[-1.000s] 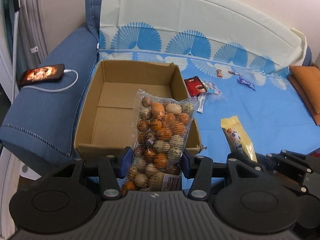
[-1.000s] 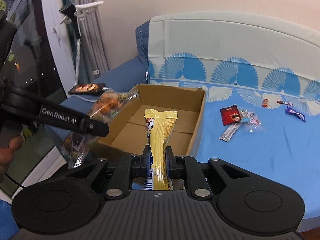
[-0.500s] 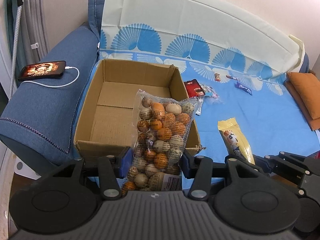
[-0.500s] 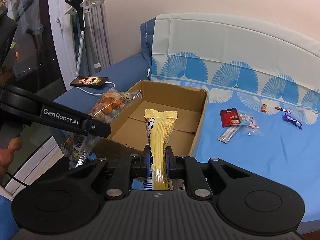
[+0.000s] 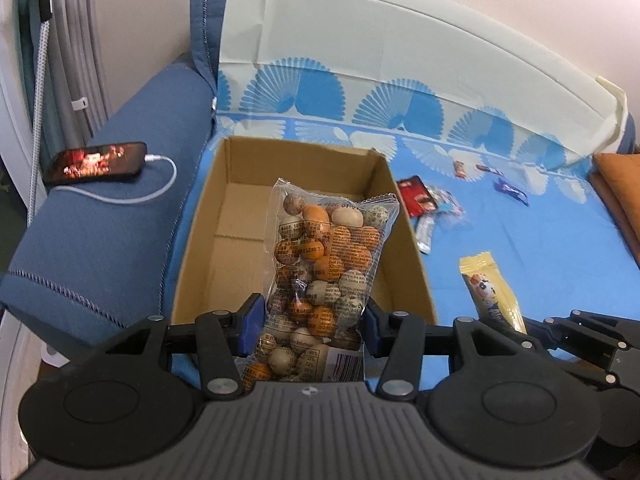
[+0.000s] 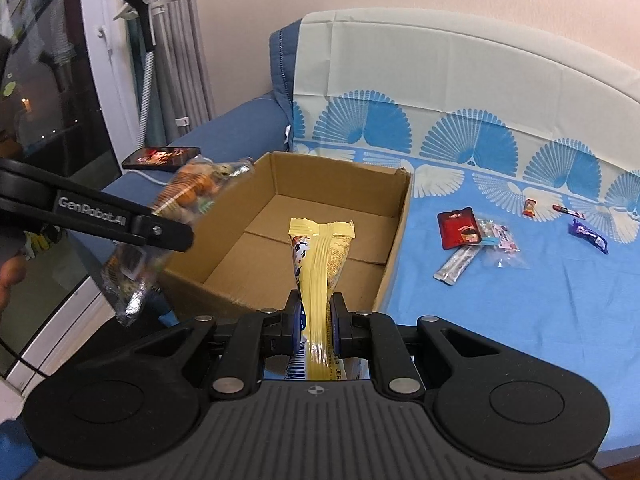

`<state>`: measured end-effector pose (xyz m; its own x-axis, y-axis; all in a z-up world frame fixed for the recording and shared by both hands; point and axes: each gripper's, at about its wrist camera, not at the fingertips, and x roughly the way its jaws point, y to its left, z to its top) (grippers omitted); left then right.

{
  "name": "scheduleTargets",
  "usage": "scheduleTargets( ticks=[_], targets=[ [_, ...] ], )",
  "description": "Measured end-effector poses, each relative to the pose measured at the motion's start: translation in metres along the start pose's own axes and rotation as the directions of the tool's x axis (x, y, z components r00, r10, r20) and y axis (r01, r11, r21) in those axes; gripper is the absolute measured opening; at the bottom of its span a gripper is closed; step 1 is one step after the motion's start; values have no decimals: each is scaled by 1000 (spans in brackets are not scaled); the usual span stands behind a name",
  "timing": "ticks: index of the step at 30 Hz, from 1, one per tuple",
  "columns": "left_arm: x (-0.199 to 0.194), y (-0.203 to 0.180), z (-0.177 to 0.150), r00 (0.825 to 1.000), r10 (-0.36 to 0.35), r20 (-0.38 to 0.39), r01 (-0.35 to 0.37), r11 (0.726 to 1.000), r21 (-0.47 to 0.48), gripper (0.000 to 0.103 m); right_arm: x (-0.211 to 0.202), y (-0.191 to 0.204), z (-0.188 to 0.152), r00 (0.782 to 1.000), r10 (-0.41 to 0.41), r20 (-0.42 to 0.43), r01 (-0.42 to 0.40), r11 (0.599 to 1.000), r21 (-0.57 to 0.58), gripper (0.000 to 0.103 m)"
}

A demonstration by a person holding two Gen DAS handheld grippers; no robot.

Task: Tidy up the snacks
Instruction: 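Carry the nut bag with the left tool while the right tool carries the wafer bar over the box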

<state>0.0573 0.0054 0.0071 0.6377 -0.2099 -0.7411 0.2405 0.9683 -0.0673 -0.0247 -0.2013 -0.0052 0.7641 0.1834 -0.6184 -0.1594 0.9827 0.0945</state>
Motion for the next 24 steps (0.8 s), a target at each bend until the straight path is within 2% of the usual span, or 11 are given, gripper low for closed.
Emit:
scheduleTargets(
  ticks=[10, 24],
  targets=[
    [53, 15, 41, 999, 32, -28, -32, 999, -2, 55, 66, -9, 36, 999, 18, -33, -17, 999, 41, 16],
    [151, 28, 54, 986, 60, -155, -59, 998, 12, 55, 162, -22, 51, 990, 24, -137, -13, 997, 80, 16]
  ],
)
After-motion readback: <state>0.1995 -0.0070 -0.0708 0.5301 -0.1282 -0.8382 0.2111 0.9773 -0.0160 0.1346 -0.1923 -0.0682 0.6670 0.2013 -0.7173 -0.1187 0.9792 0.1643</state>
